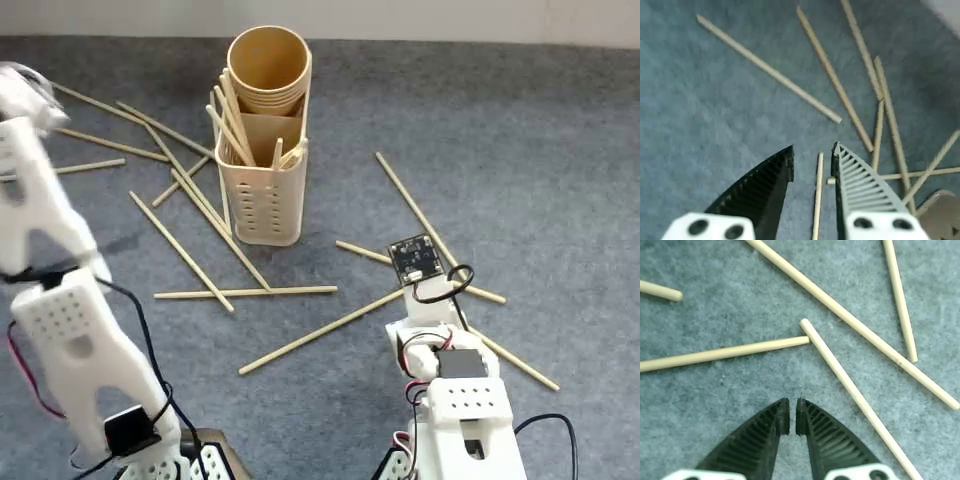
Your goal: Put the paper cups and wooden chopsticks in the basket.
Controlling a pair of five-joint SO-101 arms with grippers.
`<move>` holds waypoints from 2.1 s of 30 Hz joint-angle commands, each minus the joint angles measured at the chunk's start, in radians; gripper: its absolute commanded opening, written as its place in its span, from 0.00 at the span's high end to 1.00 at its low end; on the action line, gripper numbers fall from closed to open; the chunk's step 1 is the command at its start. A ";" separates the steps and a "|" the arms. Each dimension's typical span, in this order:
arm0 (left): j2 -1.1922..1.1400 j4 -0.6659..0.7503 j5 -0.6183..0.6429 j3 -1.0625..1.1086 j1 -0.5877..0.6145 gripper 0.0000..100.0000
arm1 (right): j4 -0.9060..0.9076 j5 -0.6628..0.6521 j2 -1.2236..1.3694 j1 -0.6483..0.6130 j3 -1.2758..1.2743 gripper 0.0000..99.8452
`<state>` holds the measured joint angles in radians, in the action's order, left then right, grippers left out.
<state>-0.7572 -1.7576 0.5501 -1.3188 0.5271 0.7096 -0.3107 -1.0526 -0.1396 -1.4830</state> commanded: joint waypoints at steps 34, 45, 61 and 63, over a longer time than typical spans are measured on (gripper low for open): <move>-0.680 0.086 -0.127 -0.343 -0.328 0.99 | -0.013 -0.014 -0.015 -0.005 0.005 0.95; -0.433 0.112 -0.130 -0.349 -0.222 1.00 | -0.013 -0.014 -0.015 -0.005 0.005 0.95; 0.463 0.721 -0.618 -0.285 -0.622 0.99 | -0.013 -0.014 -0.015 -0.005 0.005 0.95; 0.498 0.727 -0.654 -0.214 -0.697 0.99 | -0.013 -0.014 -0.015 -0.005 0.005 0.95</move>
<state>-0.3644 -1.0948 0.0084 -1.6072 -0.0146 0.7096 -0.3107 -1.0526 -0.1396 -1.4830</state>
